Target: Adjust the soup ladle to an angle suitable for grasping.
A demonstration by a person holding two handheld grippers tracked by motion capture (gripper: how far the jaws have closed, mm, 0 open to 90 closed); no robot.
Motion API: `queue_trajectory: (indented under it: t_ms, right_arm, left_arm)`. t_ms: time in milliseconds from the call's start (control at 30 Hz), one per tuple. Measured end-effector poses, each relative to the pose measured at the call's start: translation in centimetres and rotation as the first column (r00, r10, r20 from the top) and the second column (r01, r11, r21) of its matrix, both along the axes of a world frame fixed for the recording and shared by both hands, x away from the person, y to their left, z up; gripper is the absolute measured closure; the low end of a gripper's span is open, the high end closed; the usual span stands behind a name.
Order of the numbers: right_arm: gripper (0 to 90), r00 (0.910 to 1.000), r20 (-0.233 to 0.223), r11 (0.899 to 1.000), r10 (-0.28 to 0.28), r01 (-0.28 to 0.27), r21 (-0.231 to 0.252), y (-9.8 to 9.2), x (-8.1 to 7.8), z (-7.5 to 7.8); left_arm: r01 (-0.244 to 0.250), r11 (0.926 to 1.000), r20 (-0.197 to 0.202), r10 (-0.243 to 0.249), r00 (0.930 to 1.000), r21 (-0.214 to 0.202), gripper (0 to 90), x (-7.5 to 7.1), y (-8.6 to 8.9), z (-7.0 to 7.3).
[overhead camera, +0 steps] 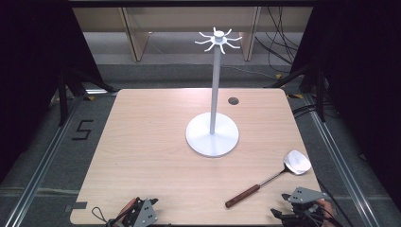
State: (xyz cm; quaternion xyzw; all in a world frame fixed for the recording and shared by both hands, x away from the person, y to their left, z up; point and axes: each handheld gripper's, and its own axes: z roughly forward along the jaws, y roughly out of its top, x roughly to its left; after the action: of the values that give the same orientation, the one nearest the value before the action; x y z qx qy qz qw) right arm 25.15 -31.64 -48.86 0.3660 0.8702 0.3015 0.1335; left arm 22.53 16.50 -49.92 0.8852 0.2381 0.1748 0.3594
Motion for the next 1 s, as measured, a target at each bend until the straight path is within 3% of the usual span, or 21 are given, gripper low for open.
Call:
queue_trajectory:
  t_ms: [200, 233, 367, 533, 700, 733, 833, 1000]
  right_arm:
    - [32.8, 0.9999, 0.01, 1.0, 0.012, -0.012, -0.014, 0.3, 0.0, 0.1]
    - [32.7, 0.9999, 0.008, 1.0, 0.006, -0.006, 0.0, 0.5, 0.0, 0.1]
    - [32.3, 0.9994, 0.02, 0.999, 0.027, -0.027, -0.026, 0.6, 0.2, 0.4]
    - [31.3, 0.9967, 0.055, 0.998, 0.061, -0.059, -0.026, 1.6, 0.5, 1.0]
    - [30.3, 0.9903, 0.076, 0.992, 0.117, -0.113, -0.05, 2.8, 0.9, 1.4]
    - [29.2, 0.9844, 0.092, 0.988, 0.15, -0.145, -0.056, 3.5, 1.2, 1.6]
    - [28.6, 0.9813, 0.098, 0.985, 0.166, -0.161, -0.056, 4.2, 1.4, 1.8]
    - [25.7, 0.9746, 0.086, 0.976, 0.207, -0.2, -0.081, 5.8, 2.2, 1.8]
  left_arm:
    - [0.003, 0.9999, -0.001, -0.003, 1.0, -0.011, 15.3, 0.1, -0.1, -0.2]
    - [0.006, 0.9999, -0.002, -0.006, 1.0, 0.011, 15.3, 0.1, 0.0, -0.1]
    - [0.004, 0.9999, -0.005, -0.004, 1.0, -0.011, 15.3, 0.0, 0.0, -0.2]
    - [-0.001, 1.0, -0.005, 0.001, 1.0, -0.01, 15.3, 0.1, 0.0, -0.2]
    - [0.004, 1.0, 0.002, -0.004, 1.0, -0.004, 15.3, 0.1, 0.0, -0.2]
    - [0.006, 1.0, -0.004, -0.006, 1.0, 0.0, 15.3, 0.1, 0.0, -0.1]
    - [0.001, 1.0, -0.005, -0.001, 1.0, -0.002, 15.3, 0.1, 0.0, -0.1]
    - [0.0, 1.0, -0.006, 0.0, 1.0, -0.007, 15.3, 0.1, 0.0, -0.1]
